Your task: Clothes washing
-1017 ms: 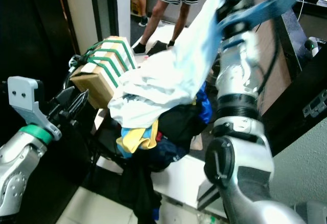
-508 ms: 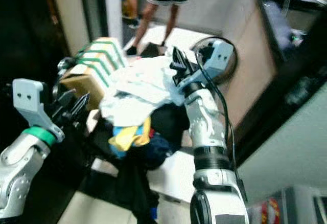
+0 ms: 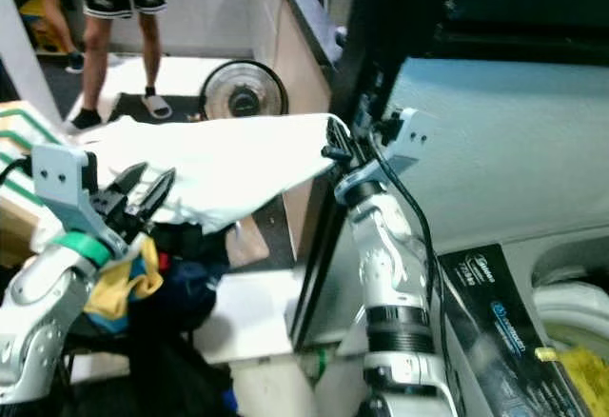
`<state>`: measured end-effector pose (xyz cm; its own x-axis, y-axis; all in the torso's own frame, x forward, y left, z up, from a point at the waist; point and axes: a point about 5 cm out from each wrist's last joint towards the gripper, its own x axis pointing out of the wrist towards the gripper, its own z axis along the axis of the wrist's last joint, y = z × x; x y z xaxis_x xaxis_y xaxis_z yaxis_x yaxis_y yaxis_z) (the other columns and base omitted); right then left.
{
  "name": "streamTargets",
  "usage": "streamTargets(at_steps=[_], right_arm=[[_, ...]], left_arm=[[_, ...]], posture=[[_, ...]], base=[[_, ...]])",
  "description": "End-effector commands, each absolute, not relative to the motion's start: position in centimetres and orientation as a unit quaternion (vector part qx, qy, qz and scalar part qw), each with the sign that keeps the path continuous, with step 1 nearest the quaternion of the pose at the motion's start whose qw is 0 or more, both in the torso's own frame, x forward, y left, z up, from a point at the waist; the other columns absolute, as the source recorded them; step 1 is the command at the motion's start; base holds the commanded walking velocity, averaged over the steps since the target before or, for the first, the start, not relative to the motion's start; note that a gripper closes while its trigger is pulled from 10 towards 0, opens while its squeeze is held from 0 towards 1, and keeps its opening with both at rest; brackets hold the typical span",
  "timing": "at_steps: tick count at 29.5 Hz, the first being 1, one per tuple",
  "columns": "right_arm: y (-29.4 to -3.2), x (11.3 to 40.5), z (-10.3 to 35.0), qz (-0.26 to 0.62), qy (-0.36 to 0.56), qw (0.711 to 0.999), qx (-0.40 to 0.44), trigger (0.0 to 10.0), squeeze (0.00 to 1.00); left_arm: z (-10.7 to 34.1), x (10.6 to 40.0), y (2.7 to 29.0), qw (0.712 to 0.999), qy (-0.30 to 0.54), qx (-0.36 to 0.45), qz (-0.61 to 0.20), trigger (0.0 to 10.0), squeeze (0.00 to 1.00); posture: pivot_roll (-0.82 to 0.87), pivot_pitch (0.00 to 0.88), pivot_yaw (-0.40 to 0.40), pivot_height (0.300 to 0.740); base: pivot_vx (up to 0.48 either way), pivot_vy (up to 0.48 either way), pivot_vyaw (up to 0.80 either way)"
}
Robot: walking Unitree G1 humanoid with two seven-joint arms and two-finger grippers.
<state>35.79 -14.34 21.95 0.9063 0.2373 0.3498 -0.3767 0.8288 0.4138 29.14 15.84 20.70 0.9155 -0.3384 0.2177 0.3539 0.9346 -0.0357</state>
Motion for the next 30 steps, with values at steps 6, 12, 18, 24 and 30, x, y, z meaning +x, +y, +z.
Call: streamTargets(at_steps=[6,12,18,24,30], right_arm=[[-15.3,35.5,22.1,0.146,-0.148,0.946,0.248,10.0,0.0],[-15.6,35.6,23.2,0.148,-0.162,0.942,0.253,10.0,0.0],[-16.3,35.6,24.2,0.144,-0.182,0.929,0.289,10.0,0.0],[-20.8,36.0,35.0,0.107,-0.354,0.872,0.322,10.0,0.0],[-26.4,33.0,47.0,0.053,-0.524,0.8,0.287,10.0,0.0]], left_arm=[[20.4,28.9,16.0,0.979,-0.1,-0.029,-0.177,10.0,0.0],[20.5,28.9,16.1,0.979,-0.101,-0.027,-0.178,10.0,0.0],[20.6,28.8,15.9,0.977,-0.104,-0.033,-0.182,10.0,0.0],[20.9,28.9,16.1,0.976,-0.106,-0.031,-0.186,10.0,0.0],[21.0,29.0,16.2,0.976,-0.11,-0.03,-0.186,10.0,0.0]], posture=[[0.07,0.0,-0.029,0.74],[0.07,0.0,-0.027,0.74],[0.07,0.0,-0.024,0.74],[0.08,0.0,-0.011,0.74],[0.08,0.0,-0.019,0.74]], base=[[0.0,0.0,-0.8],[0.0,0.0,-0.8],[0.0,0.0,-0.8],[0.0,0.0,-0.8],[0.0,0.0,-0.8]])
